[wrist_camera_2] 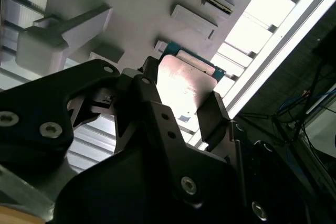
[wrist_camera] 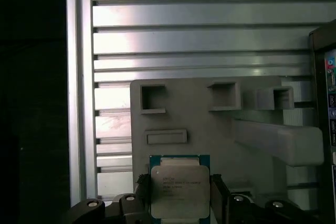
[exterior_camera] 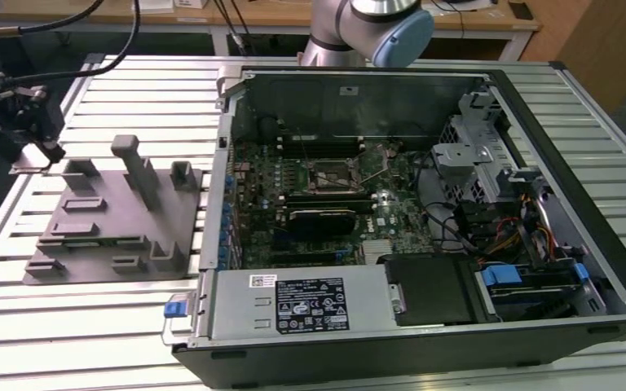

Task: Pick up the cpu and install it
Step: 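Pick up the cpu and move it towards the insertion slot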

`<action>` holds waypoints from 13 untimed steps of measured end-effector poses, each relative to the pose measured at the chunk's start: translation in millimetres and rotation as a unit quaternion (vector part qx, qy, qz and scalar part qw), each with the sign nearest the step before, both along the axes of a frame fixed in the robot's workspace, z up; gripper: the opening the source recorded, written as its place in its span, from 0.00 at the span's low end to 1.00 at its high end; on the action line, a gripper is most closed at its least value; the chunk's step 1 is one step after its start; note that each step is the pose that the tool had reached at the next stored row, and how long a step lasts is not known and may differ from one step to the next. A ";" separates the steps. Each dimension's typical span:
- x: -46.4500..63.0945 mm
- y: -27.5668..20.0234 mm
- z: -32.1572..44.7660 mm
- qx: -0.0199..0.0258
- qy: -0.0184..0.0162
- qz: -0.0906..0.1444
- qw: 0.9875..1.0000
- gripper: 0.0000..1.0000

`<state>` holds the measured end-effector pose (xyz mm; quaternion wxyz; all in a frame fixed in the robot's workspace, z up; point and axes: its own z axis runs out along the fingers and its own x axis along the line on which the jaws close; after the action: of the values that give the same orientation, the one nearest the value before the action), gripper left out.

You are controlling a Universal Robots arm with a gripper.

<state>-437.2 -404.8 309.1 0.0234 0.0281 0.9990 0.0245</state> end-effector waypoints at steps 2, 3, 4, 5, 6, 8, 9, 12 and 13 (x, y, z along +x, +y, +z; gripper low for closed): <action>0.0 0.0 5.1 0.000 -0.001 0.000 1.000 0.54; 0.0 0.1 7.7 0.000 -0.001 0.000 1.000 0.54; 0.0 0.0 10.3 0.000 -0.002 0.000 1.000 0.54; 0.0 0.1 12.7 0.000 -0.002 0.000 1.000 0.54; 0.0 0.1 15.5 0.000 -0.002 0.000 1.000 0.54; 0.0 0.1 20.6 0.000 -0.003 0.000 1.000 0.54; 0.0 0.1 23.1 0.000 -0.004 0.000 1.000 0.54; 0.0 0.2 30.6 0.000 -0.005 0.000 1.000 0.54; 0.0 0.2 33.5 0.000 -0.005 0.000 1.000 0.54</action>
<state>-437.1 -404.6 342.6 0.0284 0.0279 0.9989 0.0247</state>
